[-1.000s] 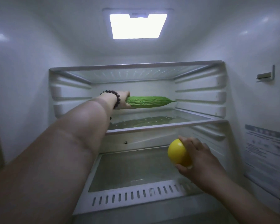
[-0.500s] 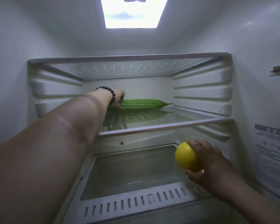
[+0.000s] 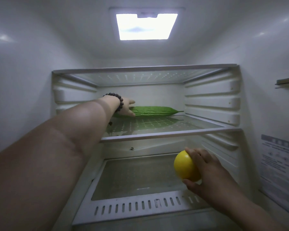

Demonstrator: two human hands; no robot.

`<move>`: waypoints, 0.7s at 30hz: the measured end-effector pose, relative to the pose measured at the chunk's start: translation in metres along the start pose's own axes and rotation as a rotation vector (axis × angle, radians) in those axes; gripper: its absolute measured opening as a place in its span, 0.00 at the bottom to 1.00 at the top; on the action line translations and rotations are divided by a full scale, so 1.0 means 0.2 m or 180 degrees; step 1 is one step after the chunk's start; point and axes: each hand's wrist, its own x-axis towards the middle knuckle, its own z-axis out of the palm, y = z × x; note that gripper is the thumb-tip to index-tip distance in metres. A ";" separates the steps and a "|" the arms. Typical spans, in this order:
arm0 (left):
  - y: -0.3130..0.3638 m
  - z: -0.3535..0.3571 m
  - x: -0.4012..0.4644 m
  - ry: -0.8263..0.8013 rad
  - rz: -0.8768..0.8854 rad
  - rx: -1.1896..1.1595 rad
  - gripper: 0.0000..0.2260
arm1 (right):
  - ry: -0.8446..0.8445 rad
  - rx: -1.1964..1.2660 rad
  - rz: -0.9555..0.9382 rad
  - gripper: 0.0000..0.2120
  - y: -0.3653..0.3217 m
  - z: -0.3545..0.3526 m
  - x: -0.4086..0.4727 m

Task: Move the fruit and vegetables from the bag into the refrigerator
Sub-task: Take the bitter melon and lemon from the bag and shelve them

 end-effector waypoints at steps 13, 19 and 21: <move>0.20 -0.07 -0.85 0.1517 0.0198 -0.1164 0.29 | 0.0038 0.0542 0.0081 0.38 -0.08 -0.05 -0.05; 0.29 0.19 -1.15 0.2379 0.0452 -0.1560 0.23 | 0.0014 0.0625 0.0179 0.38 -0.08 -0.05 -0.05; 0.33 0.31 -1.21 0.2513 0.0412 -0.1552 0.22 | 0.0027 0.0696 0.0155 0.38 -0.08 -0.04 -0.05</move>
